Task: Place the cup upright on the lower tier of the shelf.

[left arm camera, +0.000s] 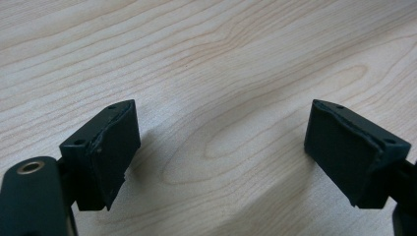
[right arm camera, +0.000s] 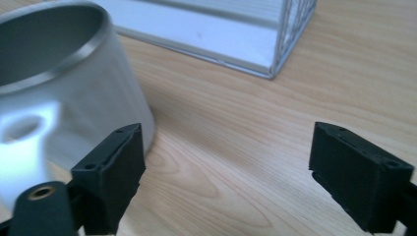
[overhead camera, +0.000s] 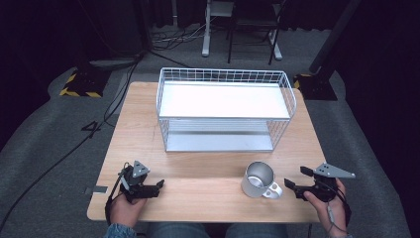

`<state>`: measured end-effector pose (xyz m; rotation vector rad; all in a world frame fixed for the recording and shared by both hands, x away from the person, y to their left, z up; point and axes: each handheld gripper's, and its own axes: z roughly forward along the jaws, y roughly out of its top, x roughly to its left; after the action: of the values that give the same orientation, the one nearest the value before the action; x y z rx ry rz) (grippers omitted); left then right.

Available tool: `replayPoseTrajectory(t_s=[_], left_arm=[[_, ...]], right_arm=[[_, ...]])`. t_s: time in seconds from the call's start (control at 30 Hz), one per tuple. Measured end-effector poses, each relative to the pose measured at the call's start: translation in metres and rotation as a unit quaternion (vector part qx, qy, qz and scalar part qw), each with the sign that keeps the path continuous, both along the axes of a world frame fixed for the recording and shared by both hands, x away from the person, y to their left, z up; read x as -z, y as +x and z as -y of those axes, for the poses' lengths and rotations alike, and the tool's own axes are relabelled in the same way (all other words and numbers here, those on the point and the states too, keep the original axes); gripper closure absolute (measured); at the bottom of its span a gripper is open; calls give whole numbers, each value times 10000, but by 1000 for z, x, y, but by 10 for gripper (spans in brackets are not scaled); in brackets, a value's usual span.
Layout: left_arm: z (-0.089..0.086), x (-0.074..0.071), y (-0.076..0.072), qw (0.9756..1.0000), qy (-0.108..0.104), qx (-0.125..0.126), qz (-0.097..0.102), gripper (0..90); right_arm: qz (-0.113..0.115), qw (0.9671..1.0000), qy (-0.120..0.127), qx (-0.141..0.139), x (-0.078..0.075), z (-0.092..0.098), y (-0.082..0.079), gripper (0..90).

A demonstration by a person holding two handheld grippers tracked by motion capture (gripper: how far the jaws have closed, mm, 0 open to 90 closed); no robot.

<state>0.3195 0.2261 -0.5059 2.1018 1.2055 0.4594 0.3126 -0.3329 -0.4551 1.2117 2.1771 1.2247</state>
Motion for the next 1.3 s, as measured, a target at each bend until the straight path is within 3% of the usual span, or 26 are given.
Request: replayPoseTrajectory(t_s=[0.2, 0.6, 0.83, 1.3], left_arm=[[1, 0, 0, 10000, -22, -13, -21, 141], [1, 0, 1, 10000, -8, 0, -5, 140], [1, 0, 1, 10000, -4, 0, -9, 140], [1, 0, 1, 10000, 5, 6, -9, 140]], right_arm=[[56, 9999, 121, -104, -19, -11, -13, 10], [223, 9979, 4, -612, -29, -51, -27, 0], [139, 9967, -31, -795, -23, -69, -27, 0], [-44, 9962, -361, -786, 4, -87, -17, 0]])
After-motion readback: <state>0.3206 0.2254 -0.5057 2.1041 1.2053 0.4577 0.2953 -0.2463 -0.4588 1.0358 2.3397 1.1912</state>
